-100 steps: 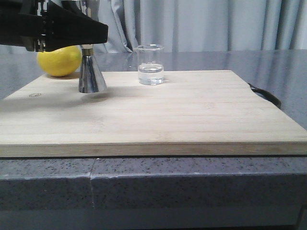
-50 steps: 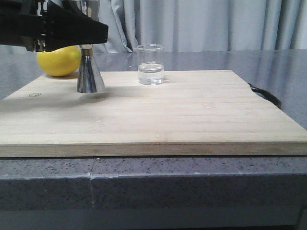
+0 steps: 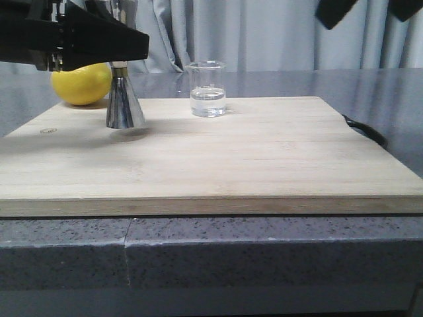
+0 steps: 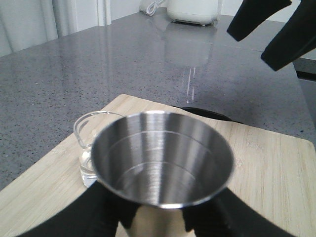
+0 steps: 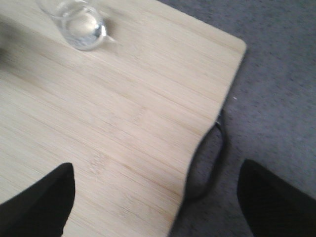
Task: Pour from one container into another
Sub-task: 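Reach the right gripper to the glass beaker and close around it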
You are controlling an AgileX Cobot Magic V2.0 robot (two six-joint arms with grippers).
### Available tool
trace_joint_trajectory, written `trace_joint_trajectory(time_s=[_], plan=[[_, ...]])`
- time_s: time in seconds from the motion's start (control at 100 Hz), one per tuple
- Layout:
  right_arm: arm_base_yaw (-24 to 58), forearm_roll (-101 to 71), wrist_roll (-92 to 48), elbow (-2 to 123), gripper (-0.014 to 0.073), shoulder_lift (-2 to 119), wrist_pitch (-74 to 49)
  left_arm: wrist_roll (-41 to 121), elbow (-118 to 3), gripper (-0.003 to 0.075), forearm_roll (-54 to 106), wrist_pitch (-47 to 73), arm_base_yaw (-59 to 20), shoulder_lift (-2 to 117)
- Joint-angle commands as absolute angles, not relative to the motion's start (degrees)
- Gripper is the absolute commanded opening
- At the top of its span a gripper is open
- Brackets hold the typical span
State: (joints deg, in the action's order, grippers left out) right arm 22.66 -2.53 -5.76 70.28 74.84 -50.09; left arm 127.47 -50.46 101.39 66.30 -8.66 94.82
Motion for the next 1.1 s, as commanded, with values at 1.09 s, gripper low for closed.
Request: trace_joint_trajectory(time_s=[1.09], plan=[[34.4,-8.2,-1.5,43.9,0.0597,91.3,39.4,127.1,-52.1,0.0274,106.8,71.5,-9.1,92.2]])
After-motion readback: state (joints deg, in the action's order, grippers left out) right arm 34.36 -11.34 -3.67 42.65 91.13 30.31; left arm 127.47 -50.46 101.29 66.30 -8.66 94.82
